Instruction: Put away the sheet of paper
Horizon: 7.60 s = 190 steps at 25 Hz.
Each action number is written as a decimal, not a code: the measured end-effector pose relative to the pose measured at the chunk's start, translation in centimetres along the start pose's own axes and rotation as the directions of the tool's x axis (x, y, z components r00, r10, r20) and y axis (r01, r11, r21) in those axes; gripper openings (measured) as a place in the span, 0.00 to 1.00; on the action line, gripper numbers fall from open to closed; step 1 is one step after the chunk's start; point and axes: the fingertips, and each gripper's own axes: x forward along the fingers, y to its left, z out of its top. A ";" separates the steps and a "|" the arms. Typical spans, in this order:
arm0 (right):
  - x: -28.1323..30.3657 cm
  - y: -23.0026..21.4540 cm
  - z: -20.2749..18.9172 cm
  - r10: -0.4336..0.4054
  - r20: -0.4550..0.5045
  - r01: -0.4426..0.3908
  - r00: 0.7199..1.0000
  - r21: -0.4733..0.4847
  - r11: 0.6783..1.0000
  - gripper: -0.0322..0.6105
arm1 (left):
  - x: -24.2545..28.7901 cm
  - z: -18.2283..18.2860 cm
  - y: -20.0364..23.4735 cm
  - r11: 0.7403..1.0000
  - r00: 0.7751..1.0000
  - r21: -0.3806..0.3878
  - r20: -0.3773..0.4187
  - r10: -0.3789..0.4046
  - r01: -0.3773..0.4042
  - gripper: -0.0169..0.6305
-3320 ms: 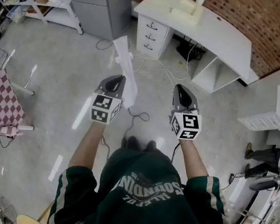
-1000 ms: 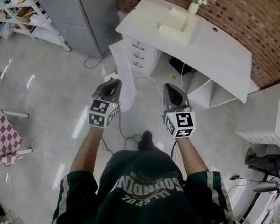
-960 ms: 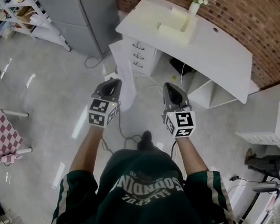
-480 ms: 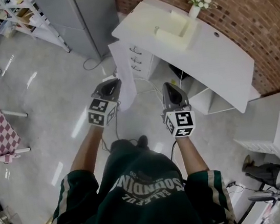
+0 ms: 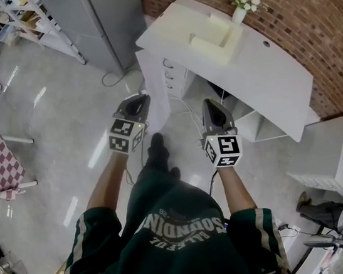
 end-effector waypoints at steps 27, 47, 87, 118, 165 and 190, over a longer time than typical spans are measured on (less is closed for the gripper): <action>23.1 -9.4 3.9 -0.119 -0.032 0.120 0.992 0.016 0.993 0.05 | 21.4 6.9 14.6 0.987 0.987 0.040 -0.034 -0.156 0.158 0.04; 32.4 -12.9 4.8 -0.202 -0.057 0.204 0.978 0.025 0.979 0.05 | 30.9 9.7 20.7 0.961 0.962 0.054 -0.045 -0.268 0.270 0.04; 43.6 -34.4 4.2 -0.169 -0.074 0.177 0.983 0.123 0.976 0.05 | 53.2 16.6 19.2 0.960 0.955 0.061 -0.137 -0.263 0.273 0.04; 45.4 -37.2 -1.8 -0.261 -0.205 0.296 0.943 0.163 0.941 0.05 | 62.9 9.2 18.1 0.838 0.811 0.011 -0.257 -0.525 0.545 0.04; 46.2 -39.1 -7.9 -0.277 -0.325 0.357 0.904 0.220 0.908 0.05 | 69.5 -1.7 19.6 0.823 0.709 -0.148 -0.441 -0.551 0.548 0.04; 45.2 -40.9 -9.0 -0.305 -0.332 0.392 0.893 0.239 0.888 0.05 | 72.6 -4.1 12.6 0.783 0.647 -0.222 -0.458 -0.609 0.580 0.04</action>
